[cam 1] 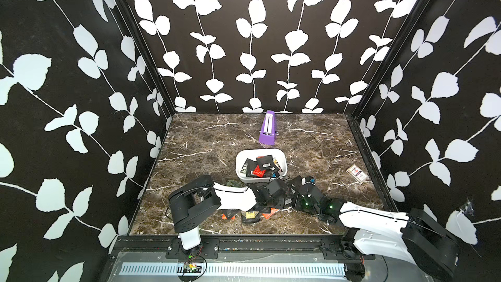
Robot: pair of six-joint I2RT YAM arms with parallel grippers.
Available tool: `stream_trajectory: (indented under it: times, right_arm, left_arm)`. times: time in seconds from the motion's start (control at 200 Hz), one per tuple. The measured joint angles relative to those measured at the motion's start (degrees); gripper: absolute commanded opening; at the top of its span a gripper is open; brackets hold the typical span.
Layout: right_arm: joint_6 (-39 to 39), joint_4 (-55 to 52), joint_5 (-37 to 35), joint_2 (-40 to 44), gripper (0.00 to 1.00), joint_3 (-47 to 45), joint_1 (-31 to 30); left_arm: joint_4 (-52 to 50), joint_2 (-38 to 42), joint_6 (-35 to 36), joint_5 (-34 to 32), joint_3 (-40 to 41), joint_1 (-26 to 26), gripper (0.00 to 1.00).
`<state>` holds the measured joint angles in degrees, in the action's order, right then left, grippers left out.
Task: Put the tea bags into the storage box
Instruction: Pick up the tea bag from the center of the board.
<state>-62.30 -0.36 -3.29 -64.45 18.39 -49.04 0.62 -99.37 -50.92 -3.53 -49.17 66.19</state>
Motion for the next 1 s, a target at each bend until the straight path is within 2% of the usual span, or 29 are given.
stream_trajectory:
  times: [0.14,0.265,0.595,1.0]
  right_arm:
    - [1.4,-6.3,-1.7,4.2,0.0,0.7,0.0]
    - [2.9,-12.6,-3.9,7.0,0.0,3.6,0.0]
    - [5.8,-20.3,-6.8,7.8,0.0,8.9,0.0]
    - [10.8,-29.4,-12.3,9.3,0.0,17.7,0.0]
  left_arm:
    - [-2.4,1.0,0.5,-0.8,0.0,0.0,0.0]
    - [-4.1,3.3,1.2,-2.3,0.0,0.0,0.06]
    - [-3.7,8.2,1.9,-4.1,-0.1,0.0,0.11]
    - [-6.2,19.0,2.7,-13.9,4.2,0.0,0.22]
